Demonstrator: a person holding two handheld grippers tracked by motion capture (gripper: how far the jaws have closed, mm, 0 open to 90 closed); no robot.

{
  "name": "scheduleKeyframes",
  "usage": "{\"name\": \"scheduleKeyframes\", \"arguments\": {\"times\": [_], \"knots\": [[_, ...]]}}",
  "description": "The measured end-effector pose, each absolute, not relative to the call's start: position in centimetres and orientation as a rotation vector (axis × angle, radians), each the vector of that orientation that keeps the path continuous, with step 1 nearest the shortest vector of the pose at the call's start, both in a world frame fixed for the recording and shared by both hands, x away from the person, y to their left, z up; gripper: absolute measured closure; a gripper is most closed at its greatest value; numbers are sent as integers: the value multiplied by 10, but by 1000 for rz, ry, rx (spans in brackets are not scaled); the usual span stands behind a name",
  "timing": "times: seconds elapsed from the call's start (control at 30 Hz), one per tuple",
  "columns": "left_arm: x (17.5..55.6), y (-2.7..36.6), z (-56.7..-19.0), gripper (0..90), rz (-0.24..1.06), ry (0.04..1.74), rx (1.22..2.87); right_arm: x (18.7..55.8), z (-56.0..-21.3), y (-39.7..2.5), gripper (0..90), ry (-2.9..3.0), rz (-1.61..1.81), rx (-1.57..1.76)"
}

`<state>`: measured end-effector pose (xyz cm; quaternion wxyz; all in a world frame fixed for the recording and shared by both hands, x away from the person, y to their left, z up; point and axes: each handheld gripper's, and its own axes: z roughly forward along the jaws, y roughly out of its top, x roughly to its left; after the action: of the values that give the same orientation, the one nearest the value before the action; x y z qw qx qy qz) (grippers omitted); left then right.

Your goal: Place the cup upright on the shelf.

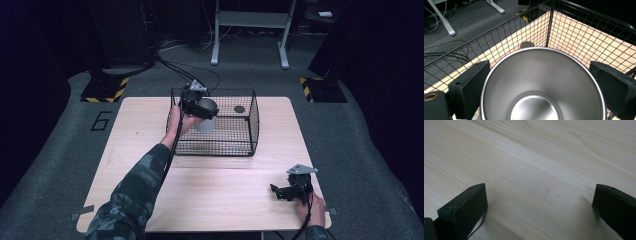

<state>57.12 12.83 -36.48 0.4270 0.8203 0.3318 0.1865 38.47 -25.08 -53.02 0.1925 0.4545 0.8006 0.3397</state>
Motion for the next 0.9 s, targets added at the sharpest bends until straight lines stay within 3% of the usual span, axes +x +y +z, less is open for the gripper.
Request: {"name": "scheduleKeyframes", "arguments": {"times": [0.9], "knots": [[594, 111, -398, 64, 406, 894, 2118, 385, -530, -251, 0, 2253, 949, 1277]]}}
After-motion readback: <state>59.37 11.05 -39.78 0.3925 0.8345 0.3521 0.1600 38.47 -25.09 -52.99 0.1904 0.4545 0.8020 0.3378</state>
